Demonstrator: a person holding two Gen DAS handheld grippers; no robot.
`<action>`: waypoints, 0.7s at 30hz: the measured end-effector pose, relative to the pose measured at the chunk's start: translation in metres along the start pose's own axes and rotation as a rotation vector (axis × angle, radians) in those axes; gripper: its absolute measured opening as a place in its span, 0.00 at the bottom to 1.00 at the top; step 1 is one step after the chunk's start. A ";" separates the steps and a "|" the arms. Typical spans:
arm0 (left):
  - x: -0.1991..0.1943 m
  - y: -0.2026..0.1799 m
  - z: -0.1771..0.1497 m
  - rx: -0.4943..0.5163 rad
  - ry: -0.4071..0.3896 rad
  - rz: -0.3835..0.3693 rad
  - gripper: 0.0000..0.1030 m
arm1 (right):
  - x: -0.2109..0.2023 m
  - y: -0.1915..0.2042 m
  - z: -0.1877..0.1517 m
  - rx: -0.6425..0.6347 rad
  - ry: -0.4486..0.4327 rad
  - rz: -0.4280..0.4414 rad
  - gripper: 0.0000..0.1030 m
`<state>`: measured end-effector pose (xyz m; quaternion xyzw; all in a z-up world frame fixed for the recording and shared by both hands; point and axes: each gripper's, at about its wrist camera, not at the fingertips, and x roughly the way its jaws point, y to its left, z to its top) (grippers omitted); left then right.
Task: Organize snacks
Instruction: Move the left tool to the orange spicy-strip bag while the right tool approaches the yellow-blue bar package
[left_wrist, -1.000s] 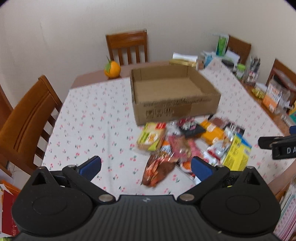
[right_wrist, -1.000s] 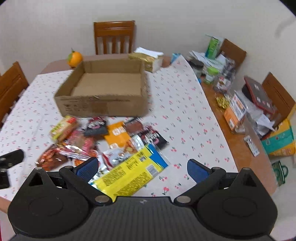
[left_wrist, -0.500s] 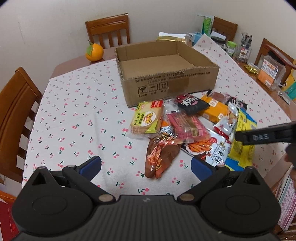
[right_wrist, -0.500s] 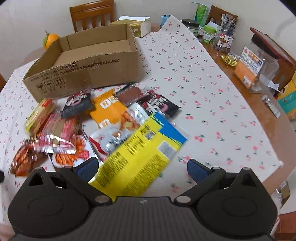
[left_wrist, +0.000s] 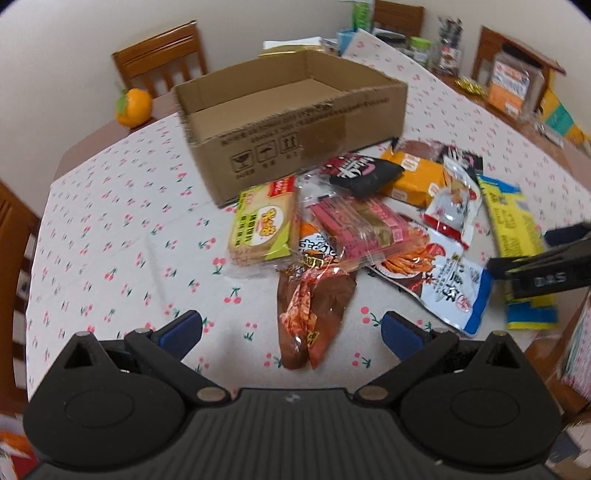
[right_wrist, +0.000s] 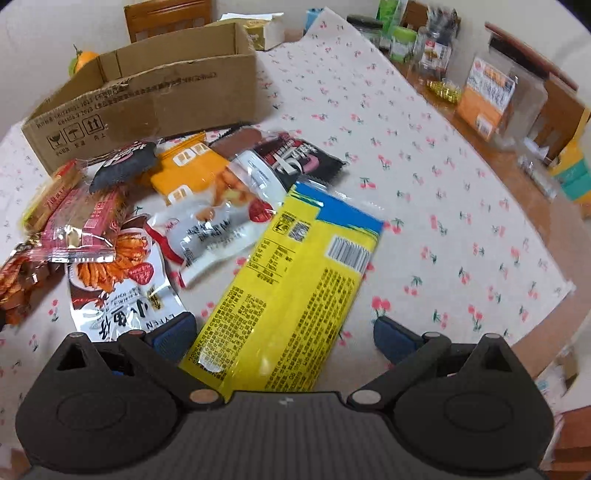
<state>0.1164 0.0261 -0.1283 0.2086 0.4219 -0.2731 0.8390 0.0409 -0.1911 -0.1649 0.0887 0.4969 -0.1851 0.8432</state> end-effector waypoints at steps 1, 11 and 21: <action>0.004 -0.002 0.000 0.020 0.000 -0.001 0.99 | 0.000 -0.002 -0.002 -0.019 -0.005 0.003 1.00; 0.027 -0.013 0.001 0.119 0.002 -0.031 0.85 | -0.004 -0.009 -0.011 -0.043 -0.047 0.017 1.00; 0.037 -0.009 0.009 0.092 -0.010 -0.062 0.78 | 0.000 -0.004 -0.002 -0.001 -0.057 -0.008 1.00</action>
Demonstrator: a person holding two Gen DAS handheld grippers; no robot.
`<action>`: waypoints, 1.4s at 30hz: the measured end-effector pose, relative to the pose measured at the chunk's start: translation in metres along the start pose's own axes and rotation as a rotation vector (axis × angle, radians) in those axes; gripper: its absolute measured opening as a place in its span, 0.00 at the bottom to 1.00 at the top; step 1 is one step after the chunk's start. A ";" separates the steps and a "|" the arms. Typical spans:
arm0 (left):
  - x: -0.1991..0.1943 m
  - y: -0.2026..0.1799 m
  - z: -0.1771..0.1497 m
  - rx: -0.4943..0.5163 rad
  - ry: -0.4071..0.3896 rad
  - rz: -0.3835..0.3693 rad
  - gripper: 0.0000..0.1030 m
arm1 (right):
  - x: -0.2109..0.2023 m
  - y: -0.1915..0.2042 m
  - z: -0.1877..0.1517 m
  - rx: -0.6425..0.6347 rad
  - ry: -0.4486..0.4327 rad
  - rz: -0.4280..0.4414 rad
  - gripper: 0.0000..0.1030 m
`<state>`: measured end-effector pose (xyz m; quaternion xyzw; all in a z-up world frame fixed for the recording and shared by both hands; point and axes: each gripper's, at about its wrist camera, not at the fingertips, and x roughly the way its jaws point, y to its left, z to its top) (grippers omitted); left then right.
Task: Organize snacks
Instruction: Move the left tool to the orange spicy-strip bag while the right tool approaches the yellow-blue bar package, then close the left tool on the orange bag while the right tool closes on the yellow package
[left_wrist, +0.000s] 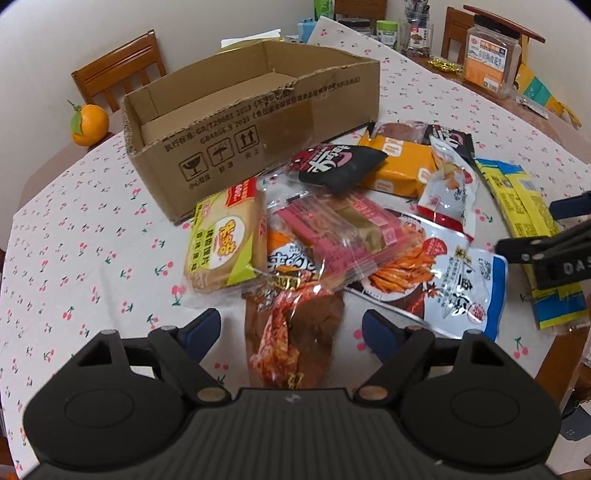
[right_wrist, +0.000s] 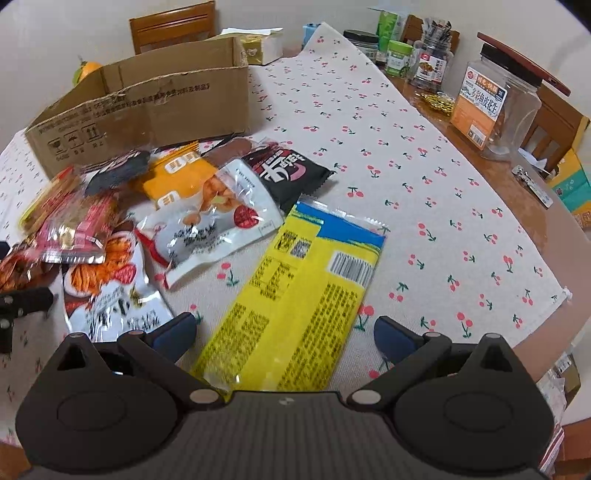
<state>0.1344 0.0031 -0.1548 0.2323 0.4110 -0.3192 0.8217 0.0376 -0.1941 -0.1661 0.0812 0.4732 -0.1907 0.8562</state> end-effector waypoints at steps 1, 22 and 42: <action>0.001 0.000 0.001 -0.001 -0.001 -0.006 0.76 | 0.002 0.001 0.002 0.003 0.004 -0.002 1.00; -0.019 0.007 -0.011 -0.133 0.072 -0.105 0.52 | -0.005 0.001 0.007 -0.032 0.003 0.020 0.70; -0.013 0.000 -0.007 -0.041 0.081 -0.092 0.62 | 0.000 0.007 0.015 0.149 0.118 -0.088 0.84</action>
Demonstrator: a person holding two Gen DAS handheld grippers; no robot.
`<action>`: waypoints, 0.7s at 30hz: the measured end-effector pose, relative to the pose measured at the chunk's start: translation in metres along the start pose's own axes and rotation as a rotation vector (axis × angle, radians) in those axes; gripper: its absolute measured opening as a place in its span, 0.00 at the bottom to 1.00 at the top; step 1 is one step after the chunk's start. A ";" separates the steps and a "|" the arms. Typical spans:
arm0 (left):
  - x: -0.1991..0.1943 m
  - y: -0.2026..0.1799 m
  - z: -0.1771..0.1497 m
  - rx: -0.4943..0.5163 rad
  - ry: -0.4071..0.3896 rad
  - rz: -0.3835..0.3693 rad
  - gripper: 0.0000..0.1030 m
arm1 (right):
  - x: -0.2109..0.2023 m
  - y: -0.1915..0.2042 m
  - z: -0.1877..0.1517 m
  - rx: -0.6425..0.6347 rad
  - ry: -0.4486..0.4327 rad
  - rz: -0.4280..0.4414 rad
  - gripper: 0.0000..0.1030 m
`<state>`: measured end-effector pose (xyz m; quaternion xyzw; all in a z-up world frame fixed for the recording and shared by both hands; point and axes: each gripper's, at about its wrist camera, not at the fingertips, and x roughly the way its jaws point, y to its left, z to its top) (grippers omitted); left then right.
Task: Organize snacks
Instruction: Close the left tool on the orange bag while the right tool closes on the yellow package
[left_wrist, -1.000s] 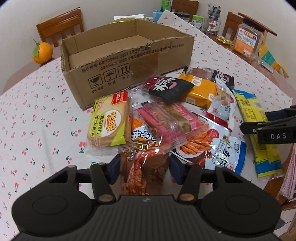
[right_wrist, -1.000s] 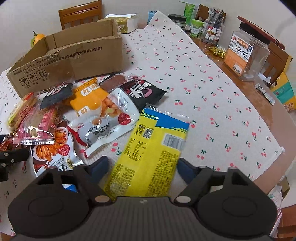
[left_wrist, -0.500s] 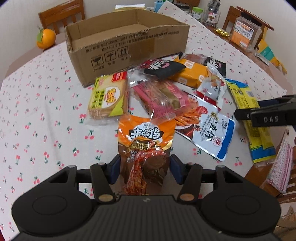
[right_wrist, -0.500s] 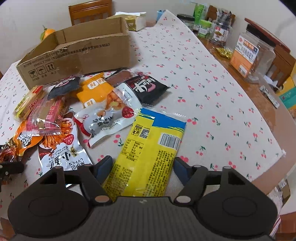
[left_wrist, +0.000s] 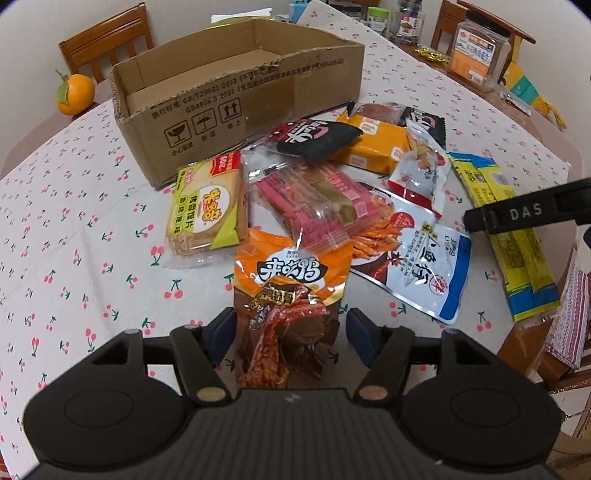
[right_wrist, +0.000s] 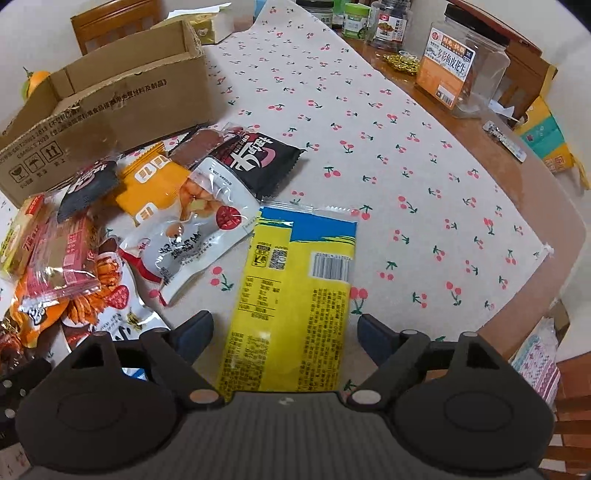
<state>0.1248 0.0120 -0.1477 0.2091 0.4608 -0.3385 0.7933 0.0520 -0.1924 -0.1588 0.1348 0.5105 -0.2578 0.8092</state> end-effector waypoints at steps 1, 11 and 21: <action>0.000 0.001 0.000 -0.001 0.000 -0.009 0.60 | -0.001 0.001 0.000 -0.005 -0.006 0.002 0.79; -0.010 0.007 0.000 -0.005 0.007 -0.049 0.52 | -0.015 -0.002 0.003 -0.047 -0.037 0.044 0.59; -0.041 0.011 -0.008 -0.028 0.004 -0.062 0.52 | -0.041 -0.006 0.014 -0.098 -0.074 0.073 0.59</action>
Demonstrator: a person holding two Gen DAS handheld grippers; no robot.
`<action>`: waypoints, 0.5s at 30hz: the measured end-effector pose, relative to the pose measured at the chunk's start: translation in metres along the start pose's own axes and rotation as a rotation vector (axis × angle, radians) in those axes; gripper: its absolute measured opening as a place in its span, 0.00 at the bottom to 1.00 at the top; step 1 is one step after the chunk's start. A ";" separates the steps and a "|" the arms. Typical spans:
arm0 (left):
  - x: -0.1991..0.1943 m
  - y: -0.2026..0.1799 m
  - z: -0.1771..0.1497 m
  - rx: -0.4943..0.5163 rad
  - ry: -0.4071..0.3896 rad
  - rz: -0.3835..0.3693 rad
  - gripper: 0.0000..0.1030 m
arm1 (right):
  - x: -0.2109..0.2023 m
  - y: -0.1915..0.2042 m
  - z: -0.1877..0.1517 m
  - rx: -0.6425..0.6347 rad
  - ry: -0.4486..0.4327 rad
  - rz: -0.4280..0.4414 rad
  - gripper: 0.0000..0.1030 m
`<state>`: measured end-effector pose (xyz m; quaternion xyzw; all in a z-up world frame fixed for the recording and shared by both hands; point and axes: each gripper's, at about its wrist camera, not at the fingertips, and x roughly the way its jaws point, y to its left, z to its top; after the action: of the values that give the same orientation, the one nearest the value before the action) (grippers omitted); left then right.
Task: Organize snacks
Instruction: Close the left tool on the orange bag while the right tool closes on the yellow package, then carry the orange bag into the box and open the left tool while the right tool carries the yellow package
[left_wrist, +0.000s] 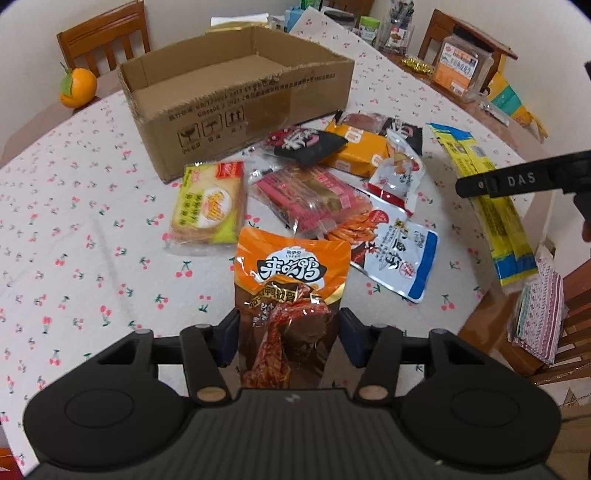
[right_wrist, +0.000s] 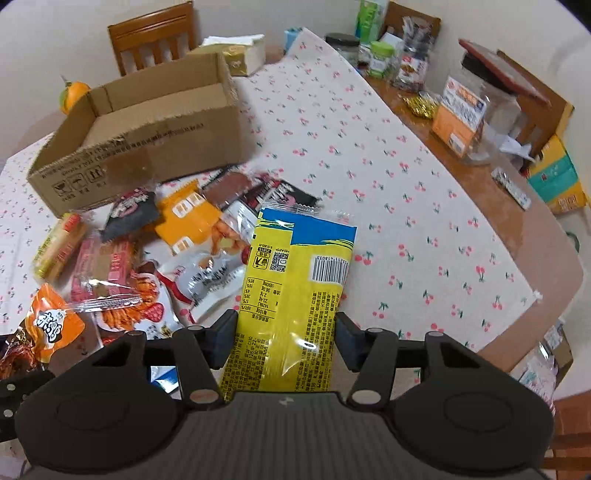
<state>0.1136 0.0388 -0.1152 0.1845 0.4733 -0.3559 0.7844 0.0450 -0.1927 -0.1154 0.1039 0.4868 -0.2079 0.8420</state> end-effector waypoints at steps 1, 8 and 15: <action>-0.005 0.000 0.000 -0.001 -0.003 0.002 0.52 | -0.003 0.001 0.002 -0.011 -0.006 0.004 0.59; -0.039 0.008 0.014 -0.019 -0.051 0.023 0.52 | -0.021 0.013 0.022 -0.116 -0.027 0.065 0.59; -0.053 0.016 0.052 -0.102 -0.112 0.054 0.52 | -0.030 0.018 0.062 -0.239 -0.041 0.190 0.59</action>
<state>0.1415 0.0377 -0.0449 0.1370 0.4411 -0.3199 0.8272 0.0885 -0.1923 -0.0586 0.0442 0.4787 -0.0702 0.8740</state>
